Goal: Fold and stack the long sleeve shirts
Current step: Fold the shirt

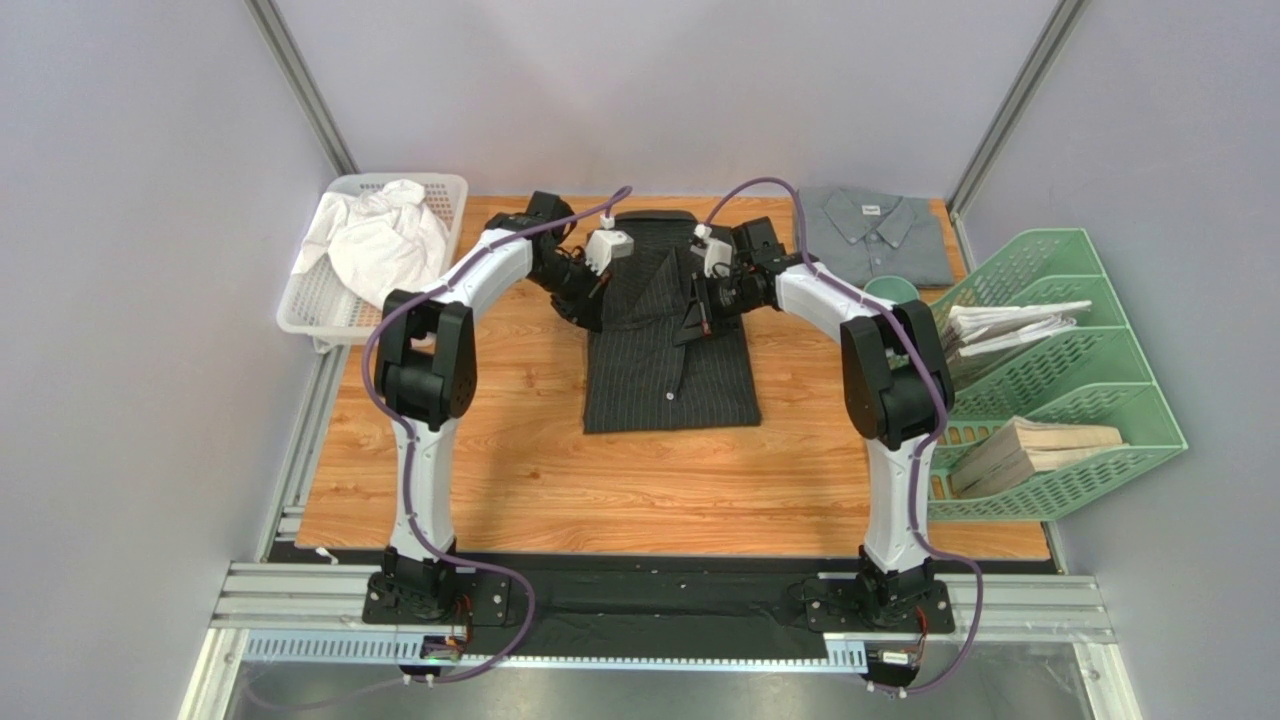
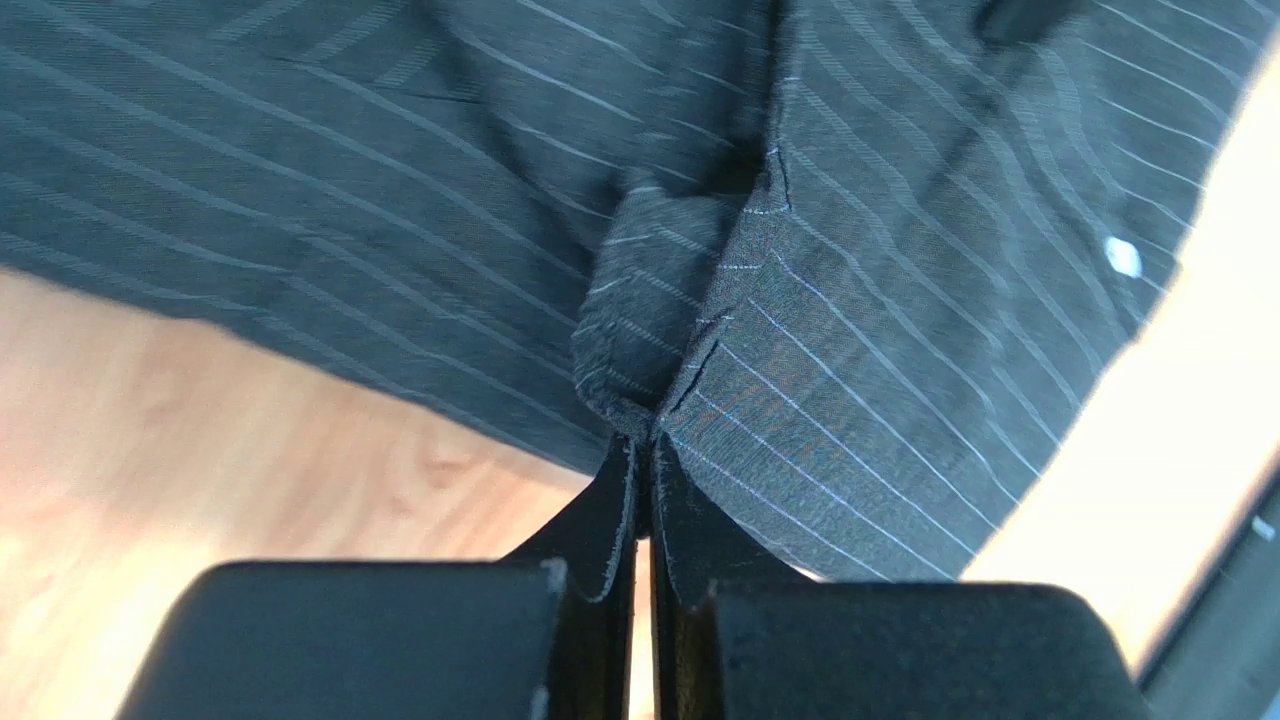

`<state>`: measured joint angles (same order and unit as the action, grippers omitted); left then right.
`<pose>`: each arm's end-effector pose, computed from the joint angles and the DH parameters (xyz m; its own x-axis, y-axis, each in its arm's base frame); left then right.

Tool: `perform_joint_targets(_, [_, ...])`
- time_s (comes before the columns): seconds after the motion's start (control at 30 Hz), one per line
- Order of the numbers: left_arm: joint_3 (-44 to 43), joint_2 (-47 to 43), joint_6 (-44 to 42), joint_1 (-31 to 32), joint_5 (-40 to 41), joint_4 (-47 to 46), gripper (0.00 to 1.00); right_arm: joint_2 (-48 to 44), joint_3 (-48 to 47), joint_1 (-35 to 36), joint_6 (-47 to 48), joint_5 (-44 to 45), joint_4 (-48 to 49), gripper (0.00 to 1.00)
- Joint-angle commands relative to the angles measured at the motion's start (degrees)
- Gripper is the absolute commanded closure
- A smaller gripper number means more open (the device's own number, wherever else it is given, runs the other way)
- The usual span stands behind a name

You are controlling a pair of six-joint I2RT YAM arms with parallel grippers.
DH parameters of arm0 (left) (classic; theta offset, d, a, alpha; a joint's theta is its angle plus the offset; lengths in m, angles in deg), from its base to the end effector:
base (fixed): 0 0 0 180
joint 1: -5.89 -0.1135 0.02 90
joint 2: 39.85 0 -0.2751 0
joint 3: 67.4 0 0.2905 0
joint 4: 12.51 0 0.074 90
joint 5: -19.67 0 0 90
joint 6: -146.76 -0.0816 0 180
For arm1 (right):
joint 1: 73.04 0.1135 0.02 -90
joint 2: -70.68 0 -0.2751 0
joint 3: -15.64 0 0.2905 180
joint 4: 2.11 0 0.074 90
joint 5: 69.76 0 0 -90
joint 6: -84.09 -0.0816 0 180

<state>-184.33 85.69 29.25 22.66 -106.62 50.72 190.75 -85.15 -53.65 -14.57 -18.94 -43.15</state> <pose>0.4750 -0.1936 0.1611 -0.6179 0.5750 -0.5362 0.7832 0.5106 -0.3548 0.4545 0.2146 0.1364 -0.8934 -0.1907 -0.4069 -0.4227 0.6636 0.6172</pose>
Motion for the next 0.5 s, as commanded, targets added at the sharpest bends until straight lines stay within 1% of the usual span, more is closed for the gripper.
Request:
perform_joint_targets(0.0, [-1.8, -0.8, 3.8, -0.3, 4.7, -6.1, 1.00, 2.4, -3.6, -0.9, 1.5, 2.4, 0.0, 1.00])
perform_joint_targets(0.13, [-5.0, 3.8, 5.4, -0.2, 8.2, -3.9, 1.00, 6.0, -6.3, -1.3, 1.7, 4.7, -1.1, 1.00])
perform_joint_targets(0.2, [-7.7, 5.4, 5.5, -0.2, 8.8, -1.3, 1.00, 6.9, -7.5, -1.5, 1.5, 4.8, -1.9, 0.97])
perform_joint_targets(0.23, [-8.1, 6.0, 5.6, -0.2, 9.0, -1.0, 1.00, 7.2, -7.7, -1.5, 1.2, 4.7, -2.0, 0.94])
perform_joint_targets(0.27, [-8.3, 6.3, 6.0, -0.2, 9.2, -0.9, 0.95, 7.1, -8.1, -1.5, 1.0, 4.7, -2.1, 0.94])
perform_joint_targets(0.3, [-9.1, 6.7, 6.2, -0.2, 9.3, -0.8, 0.93, 6.8, -8.2, -1.6, 1.0, 4.8, -2.1, 0.93])
perform_joint_targets(0.33, [-9.6, 6.8, 6.2, -0.2, 8.8, -0.3, 0.90, 6.4, -8.3, -1.5, 1.0, 4.9, -2.4, 0.89])
perform_joint_targets(0.37, [-9.9, 6.9, 6.2, -0.2, 8.3, -0.2, 0.82, 5.4, -8.5, -1.8, 1.0, 4.9, -2.6, 0.86])
perform_joint_targets(0.4, [-10.6, 7.1, 6.1, -0.2, 7.5, 0.0, 0.78, 4.7, -8.6, -1.9, 1.1, 4.4, -3.0, 0.82])
perform_joint_targets(0.43, [-11.3, 7.2, 6.1, -0.2, 7.4, 0.5, 0.74, 4.1, -9.0, -2.2, 2.0, 4.1, -4.3, 0.75])
perform_joint_targets(0.47, [-12.2, 7.0, 5.8, -0.3, 6.9, 1.2, 0.64, 3.6, -9.7, -2.8, 2.4, 3.8, -5.3, 0.71])
